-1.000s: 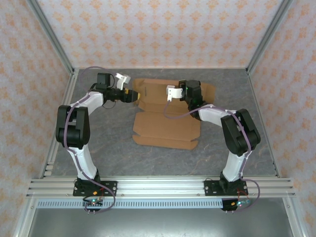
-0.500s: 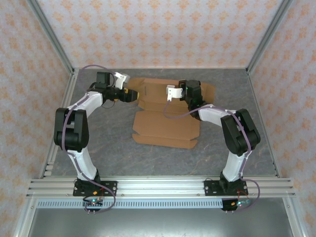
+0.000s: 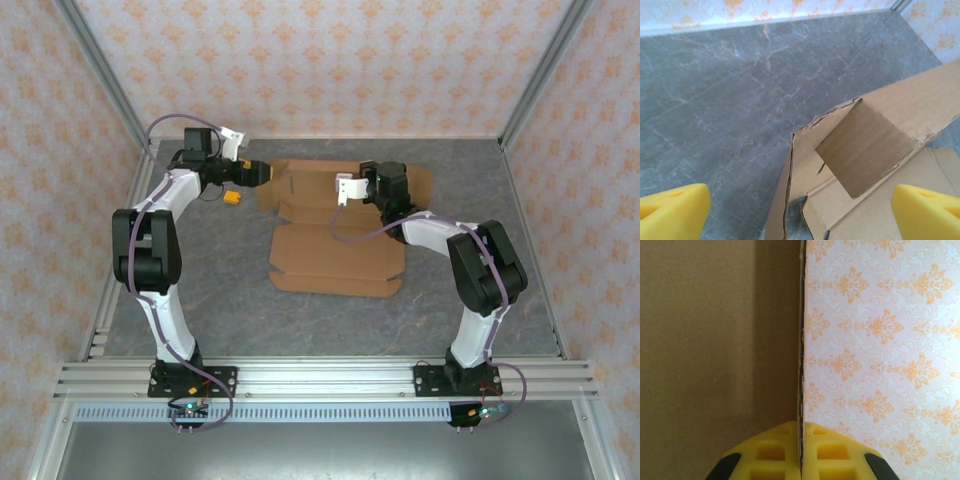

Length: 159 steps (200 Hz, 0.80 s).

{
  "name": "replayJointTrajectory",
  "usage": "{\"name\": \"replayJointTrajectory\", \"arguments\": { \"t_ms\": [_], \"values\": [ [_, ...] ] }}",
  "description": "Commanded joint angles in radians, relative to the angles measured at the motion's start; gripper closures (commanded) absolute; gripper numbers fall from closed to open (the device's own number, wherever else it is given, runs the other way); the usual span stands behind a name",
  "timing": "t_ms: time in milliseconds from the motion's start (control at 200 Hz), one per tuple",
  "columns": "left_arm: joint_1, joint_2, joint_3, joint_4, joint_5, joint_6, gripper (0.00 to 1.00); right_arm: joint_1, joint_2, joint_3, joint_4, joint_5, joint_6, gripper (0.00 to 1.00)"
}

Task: Fold the paper box

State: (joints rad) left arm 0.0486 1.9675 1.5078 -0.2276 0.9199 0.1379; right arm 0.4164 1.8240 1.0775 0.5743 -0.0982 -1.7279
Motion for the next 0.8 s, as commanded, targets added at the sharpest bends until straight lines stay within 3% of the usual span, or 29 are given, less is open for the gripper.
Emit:
{"name": "replayJointTrajectory", "arguments": {
  "t_ms": [0, 160, 340, 410, 616, 791],
  "values": [
    [0.038, -0.005, 0.032, -0.059, 0.062, 0.004, 0.14, 0.002, -0.029, 0.006, 0.035, -0.021, -0.024, 1.0],
    [0.107, -0.031, -0.034, 0.1, 0.039, -0.162, 0.23, 0.002, -0.024, 0.009, 0.036, -0.02, -0.029, 1.0],
    [0.143, 0.023, 0.004, 0.081, -0.216, -0.278, 0.4, 0.002, -0.028, 0.006, 0.032, -0.018, -0.032, 1.0],
    [0.141, 0.058, 0.046, 0.012, -0.279, -0.268, 0.44, 0.002, -0.031, 0.006, 0.031, -0.017, -0.033, 1.0],
    [0.061, 0.142, 0.193, -0.211, -0.272, -0.114, 0.46, 0.002, -0.028, 0.009, 0.033, -0.018, -0.032, 1.0],
    [0.022, 0.207, 0.276, -0.256, -0.234, -0.083, 0.48, 0.005, -0.034, 0.006, 0.027, -0.015, -0.032, 1.0]
  ]
}}
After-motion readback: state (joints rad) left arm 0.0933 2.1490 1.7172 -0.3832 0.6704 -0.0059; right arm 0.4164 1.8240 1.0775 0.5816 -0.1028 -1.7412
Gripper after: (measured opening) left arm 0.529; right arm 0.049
